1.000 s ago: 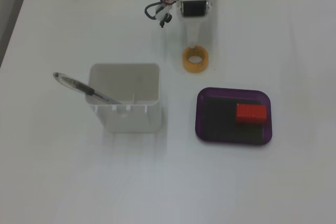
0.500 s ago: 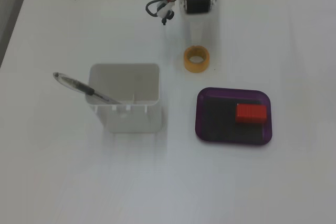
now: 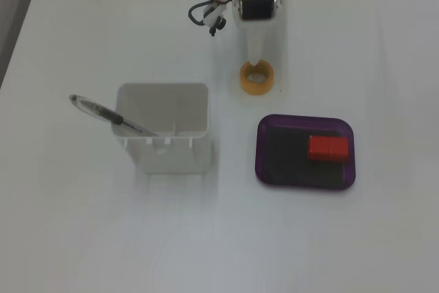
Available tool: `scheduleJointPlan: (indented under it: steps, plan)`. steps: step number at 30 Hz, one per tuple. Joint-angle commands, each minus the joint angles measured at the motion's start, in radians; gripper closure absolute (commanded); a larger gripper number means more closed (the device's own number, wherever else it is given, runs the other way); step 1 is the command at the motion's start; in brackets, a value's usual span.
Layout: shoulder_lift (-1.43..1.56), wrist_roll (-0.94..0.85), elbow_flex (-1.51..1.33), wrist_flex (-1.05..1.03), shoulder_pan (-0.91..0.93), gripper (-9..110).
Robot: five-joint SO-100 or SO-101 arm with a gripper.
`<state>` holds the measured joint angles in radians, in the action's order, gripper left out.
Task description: Grab up the yellow tape and put it in the box.
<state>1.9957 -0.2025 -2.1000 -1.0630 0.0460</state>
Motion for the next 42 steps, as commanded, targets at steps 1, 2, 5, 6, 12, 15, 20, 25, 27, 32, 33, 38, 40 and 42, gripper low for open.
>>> scheduleJointPlan:
  steps: [1,2,5,6,12,15,20,25,27,32,33,38,40,42]
  plan:
    - [0.003,-0.003,-0.008,0.038,-0.003,88]
    - [0.003,-0.006,-0.021,0.048,-0.003,88]
    - [0.003,-0.009,-0.075,0.086,-0.003,88]
    - [0.003,-0.011,-0.094,0.1,-0.003,88]
    - [0.003,-0.012,-0.19,0.196,-0.003,88]
    - [0.002,-0.012,-0.209,0.232,-0.003,88]
    - [0.002,-0.012,-0.25,0.275,-0.005,94]
    - [0.008,-0.003,-0.272,0.278,-0.077,102]
    - [0.017,-0.002,-0.259,0.273,-0.106,102]
    - [0.041,0.061,-0.038,0.133,-0.225,102]
    - [0.046,0.075,0.021,0.109,-0.245,102]
    - [-0.003,0.084,0.275,0.078,-0.284,102]
    - [-0.078,0.084,0.339,0.074,-0.275,102]
    - [-0.164,0.083,0.387,0.08,-0.273,102]
